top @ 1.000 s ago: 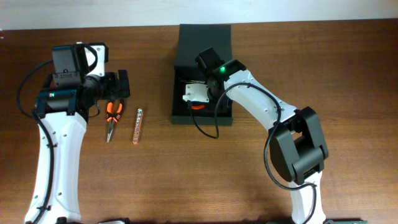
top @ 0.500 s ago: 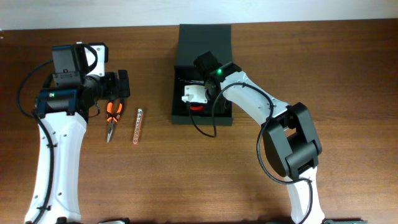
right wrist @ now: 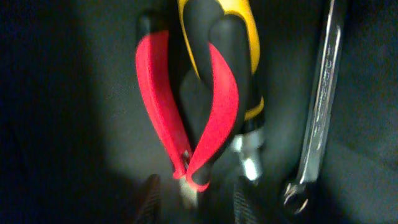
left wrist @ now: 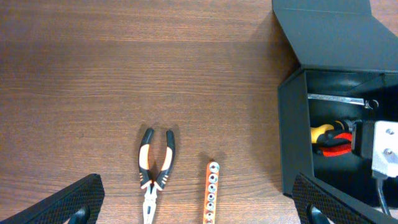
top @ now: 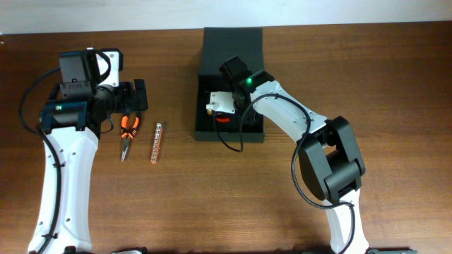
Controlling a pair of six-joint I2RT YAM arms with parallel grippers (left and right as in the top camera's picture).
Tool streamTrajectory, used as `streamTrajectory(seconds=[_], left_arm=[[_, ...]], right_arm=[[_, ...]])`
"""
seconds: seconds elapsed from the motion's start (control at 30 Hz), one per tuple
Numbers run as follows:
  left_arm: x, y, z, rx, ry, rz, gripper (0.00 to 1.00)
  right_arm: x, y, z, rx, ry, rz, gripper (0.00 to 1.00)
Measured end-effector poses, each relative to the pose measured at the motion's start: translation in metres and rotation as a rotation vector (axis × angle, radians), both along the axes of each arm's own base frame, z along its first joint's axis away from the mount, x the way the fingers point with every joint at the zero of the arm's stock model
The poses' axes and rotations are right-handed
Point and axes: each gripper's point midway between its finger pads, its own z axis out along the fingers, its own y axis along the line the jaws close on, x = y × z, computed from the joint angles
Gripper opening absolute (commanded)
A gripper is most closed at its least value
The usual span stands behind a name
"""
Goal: Pack container
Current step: 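Carry the red pliers with the right gripper into the box and release, then lift the right gripper out of the box and away to the right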
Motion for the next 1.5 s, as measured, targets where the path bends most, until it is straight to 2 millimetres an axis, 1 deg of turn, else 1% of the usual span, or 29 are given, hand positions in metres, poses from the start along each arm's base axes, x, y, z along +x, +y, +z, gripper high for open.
streamTrajectory(seconds=[0.1,0.13,0.23,0.33,0.37,0.4,0.43,0.5,0.53,0.6,0.63,0.67,0.7,0.77,0.83,0.87,0.93,0.97,1.0,1.03,1.13,1.2,1.23,1.3,1.33,1.4,1.43,1.47,1.5], left_arm=[[0.000,0.000,0.000,0.000,0.000,0.000,0.99],[0.000,0.000,0.000,0.000,0.000,0.000,0.99],[0.000,0.000,0.000,0.000,0.000,0.000,0.99],[0.000,0.000,0.000,0.000,0.000,0.000,0.99],[0.000,0.000,0.000,0.000,0.000,0.000,0.99],[0.000,0.000,0.000,0.000,0.000,0.000,0.99],[0.000,0.000,0.000,0.000,0.000,0.000,0.99],[0.000,0.000,0.000,0.000,0.000,0.000,0.99],[0.000,0.000,0.000,0.000,0.000,0.000,0.99],[0.000,0.000,0.000,0.000,0.000,0.000,0.99],[0.000,0.000,0.000,0.000,0.000,0.000,0.99],[0.000,0.000,0.000,0.000,0.000,0.000,0.99],[0.000,0.000,0.000,0.000,0.000,0.000,0.99],[0.000,0.000,0.000,0.000,0.000,0.000,0.99],[0.000,0.000,0.000,0.000,0.000,0.000,0.99],[0.000,0.000,0.000,0.000,0.001,0.000,0.99],[-0.002,0.000,-0.002,-0.001,0.011,0.000,0.99],[-0.002,0.000,-0.002,-0.001,0.013,0.000,0.99],[-0.002,0.000,-0.002,-0.001,0.013,0.000,0.99],[-0.002,0.000,-0.002,-0.001,0.013,0.000,0.99],[0.000,0.001,-0.008,0.003,0.027,0.005,0.99],[0.003,0.006,-0.018,0.020,0.056,0.019,0.99],[0.005,0.010,-0.027,0.039,0.081,0.034,0.99],[0.009,0.019,-0.049,0.075,0.140,0.061,1.00],[0.010,0.024,-0.064,0.096,0.182,0.074,0.97],[0.011,0.032,-0.091,0.122,0.261,0.089,0.95],[0.011,0.036,-0.112,0.131,0.319,0.096,0.93],[0.010,0.038,-0.117,0.133,0.333,0.099,0.91],[0.009,0.041,-0.130,0.134,0.368,0.101,0.89]], right_arm=[[0.000,-0.001,0.011,0.006,0.018,-0.070,0.31],[0.001,-0.001,0.020,0.012,0.019,-0.100,0.31],[0.009,0.003,0.052,0.048,-0.003,-0.174,0.31],[0.015,0.006,0.104,0.110,-0.050,-0.258,0.31],[0.016,0.007,0.124,0.138,-0.072,-0.284,0.31],[0.018,0.006,0.150,0.175,-0.102,-0.315,0.30],[0.018,0.005,0.168,0.204,-0.123,-0.340,0.30],[0.019,0.001,0.210,0.281,-0.173,-0.409,0.30],[0.020,-0.005,0.232,0.326,-0.201,-0.455,0.31],[0.021,-0.021,0.264,0.401,-0.231,-0.561,0.41],[0.022,-0.033,0.275,0.432,-0.238,-0.624,0.46],[0.025,-0.050,0.286,0.463,-0.243,-0.696,0.47],[0.027,-0.066,0.292,0.483,-0.243,-0.763,0.47],[0.033,-0.103,0.296,0.521,-0.223,-0.910,0.47],[0.035,-0.142,0.290,0.548,-0.172,-1.062,0.49],[0.036,-0.165,0.285,0.564,-0.143,-1.151,0.53],[0.036,-0.204,0.278,0.593,-0.097,-1.296,0.69],[0.034,-0.223,0.275,0.604,-0.076,-1.362,0.90],[0.032,-0.240,0.272,0.613,-0.064,-1.421,0.97],[0.029,-0.262,0.269,0.622,-0.053,-1.482,1.00],[0.022,-0.300,0.266,0.641,-0.039,-1.594,0.99],[0.019,-0.316,0.265,0.651,-0.037,-1.638,0.99],[0.017,-0.323,0.264,0.654,-0.036,-1.658,0.99],[0.013,-0.334,0.263,0.659,-0.032,-1.693,0.99],[0.012,-0.338,0.262,0.659,-0.031,-1.704,0.99],[0.011,-0.342,0.259,0.658,-0.023,-1.719,0.99],[0.010,-0.342,0.256,0.655,-0.011,-1.723,0.99],[0.010,-0.342,0.255,0.654,-0.009,-1.724,0.99],[0.009,-0.342,0.252,0.651,0.001,-1.727,0.99]])
